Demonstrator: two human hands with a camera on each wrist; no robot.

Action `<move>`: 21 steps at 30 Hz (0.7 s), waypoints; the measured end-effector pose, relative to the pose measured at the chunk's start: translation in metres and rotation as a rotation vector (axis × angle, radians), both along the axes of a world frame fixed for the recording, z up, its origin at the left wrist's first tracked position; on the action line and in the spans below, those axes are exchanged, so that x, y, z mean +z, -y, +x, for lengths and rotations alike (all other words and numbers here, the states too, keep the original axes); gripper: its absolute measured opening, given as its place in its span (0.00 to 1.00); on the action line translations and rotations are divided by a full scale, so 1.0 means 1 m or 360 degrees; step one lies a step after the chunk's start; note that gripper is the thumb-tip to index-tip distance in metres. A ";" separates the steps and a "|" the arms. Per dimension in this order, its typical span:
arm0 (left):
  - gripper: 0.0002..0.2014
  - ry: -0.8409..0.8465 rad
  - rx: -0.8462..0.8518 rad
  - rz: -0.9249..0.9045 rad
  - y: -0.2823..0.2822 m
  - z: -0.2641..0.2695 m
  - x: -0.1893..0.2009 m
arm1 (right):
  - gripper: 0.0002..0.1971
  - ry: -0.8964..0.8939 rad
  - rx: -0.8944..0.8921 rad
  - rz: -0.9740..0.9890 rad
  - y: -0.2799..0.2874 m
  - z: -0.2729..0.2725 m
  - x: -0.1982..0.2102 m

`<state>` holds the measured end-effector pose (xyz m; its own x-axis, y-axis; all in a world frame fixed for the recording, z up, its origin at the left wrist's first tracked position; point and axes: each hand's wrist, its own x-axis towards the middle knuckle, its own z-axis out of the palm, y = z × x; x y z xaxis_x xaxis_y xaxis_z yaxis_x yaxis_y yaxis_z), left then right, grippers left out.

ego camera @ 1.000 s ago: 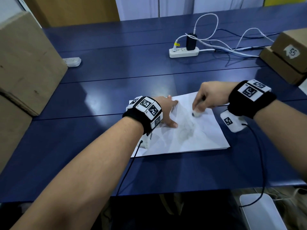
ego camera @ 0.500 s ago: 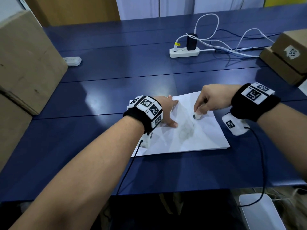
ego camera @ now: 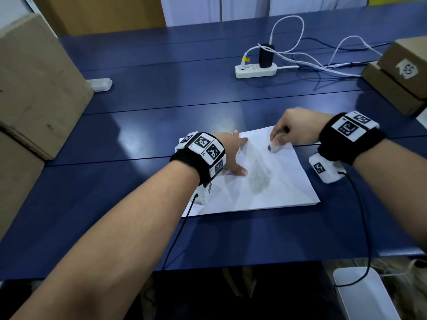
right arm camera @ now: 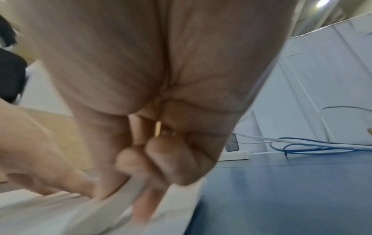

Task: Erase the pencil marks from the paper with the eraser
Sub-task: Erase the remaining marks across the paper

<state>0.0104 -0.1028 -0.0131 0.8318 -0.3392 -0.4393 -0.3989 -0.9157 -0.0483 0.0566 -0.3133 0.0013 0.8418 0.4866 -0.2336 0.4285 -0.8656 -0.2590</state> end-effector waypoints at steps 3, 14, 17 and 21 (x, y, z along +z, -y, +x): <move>0.50 0.0008 0.0010 -0.0012 0.000 -0.001 -0.001 | 0.07 0.0194 -0.0057 0.0000 -0.003 0.006 0.000; 0.50 -0.0016 -0.0002 0.0050 0.002 0.001 0.000 | 0.07 0.0242 -0.0096 0.0020 -0.004 0.008 0.000; 0.50 -0.0015 -0.0014 0.0058 0.003 0.002 0.000 | 0.05 0.0030 0.0000 0.0017 -0.001 0.003 0.002; 0.51 -0.0030 0.0009 0.0064 0.002 0.002 0.000 | 0.04 -0.0276 0.0165 -0.0026 -0.001 -0.008 0.002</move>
<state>0.0122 -0.1052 -0.0129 0.8253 -0.3159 -0.4681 -0.3947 -0.9155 -0.0780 0.0484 -0.3121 0.0030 0.7341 0.5633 -0.3793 0.4656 -0.8241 -0.3228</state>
